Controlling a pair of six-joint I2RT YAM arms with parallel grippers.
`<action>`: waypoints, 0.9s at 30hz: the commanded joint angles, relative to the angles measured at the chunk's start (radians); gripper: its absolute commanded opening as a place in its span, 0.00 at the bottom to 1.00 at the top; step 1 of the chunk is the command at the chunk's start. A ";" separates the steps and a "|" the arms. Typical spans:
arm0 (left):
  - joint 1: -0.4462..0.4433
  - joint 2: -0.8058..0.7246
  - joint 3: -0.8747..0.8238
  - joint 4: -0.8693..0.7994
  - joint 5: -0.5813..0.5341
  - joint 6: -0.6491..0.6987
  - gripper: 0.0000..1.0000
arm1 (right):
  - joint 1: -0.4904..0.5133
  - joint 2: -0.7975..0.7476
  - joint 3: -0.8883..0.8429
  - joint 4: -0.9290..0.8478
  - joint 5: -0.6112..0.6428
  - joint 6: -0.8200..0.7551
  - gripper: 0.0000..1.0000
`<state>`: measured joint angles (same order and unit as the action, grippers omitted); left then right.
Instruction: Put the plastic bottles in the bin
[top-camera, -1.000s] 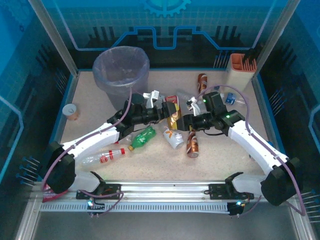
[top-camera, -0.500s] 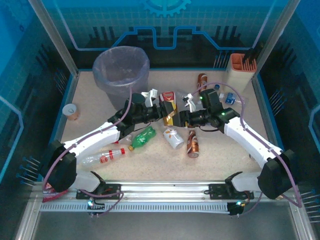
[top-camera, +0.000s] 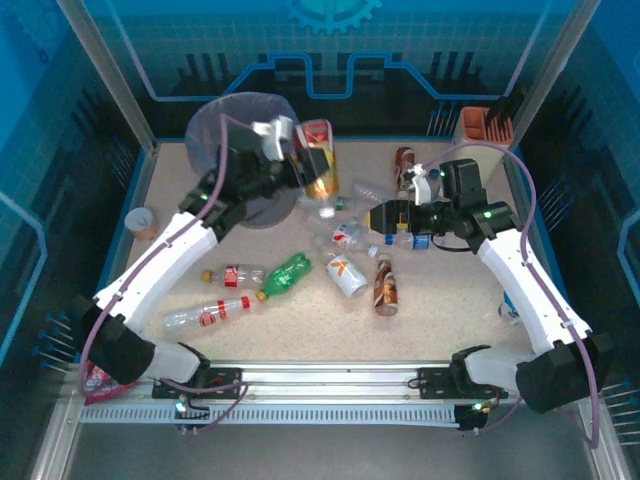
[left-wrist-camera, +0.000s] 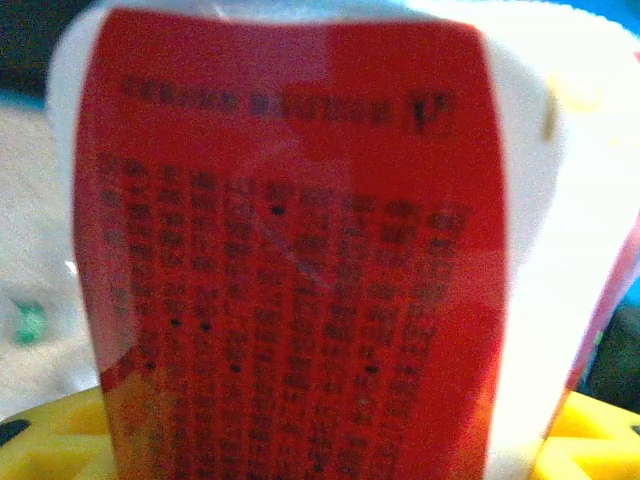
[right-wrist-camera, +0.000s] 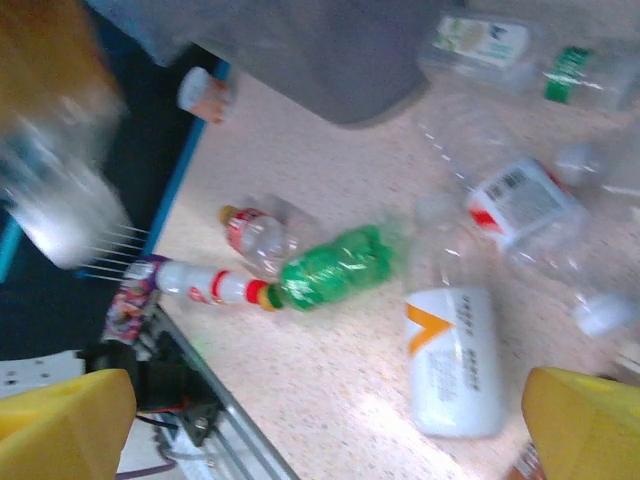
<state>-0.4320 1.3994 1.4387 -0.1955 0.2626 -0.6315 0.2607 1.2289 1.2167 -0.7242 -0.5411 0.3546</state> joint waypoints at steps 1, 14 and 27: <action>0.110 0.005 0.143 -0.163 -0.038 0.125 0.46 | -0.005 0.013 0.003 -0.185 0.168 -0.058 1.00; 0.351 0.426 0.688 -0.489 -0.209 0.392 0.22 | 0.016 -0.027 -0.105 -0.220 0.285 -0.028 1.00; 0.340 0.787 0.957 -0.734 -0.319 0.562 0.10 | 0.019 -0.087 -0.180 -0.259 0.371 0.013 1.00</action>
<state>-0.0834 2.1880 2.4153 -0.8795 -0.0204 -0.1337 0.2699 1.1526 1.0515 -0.9504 -0.2012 0.3401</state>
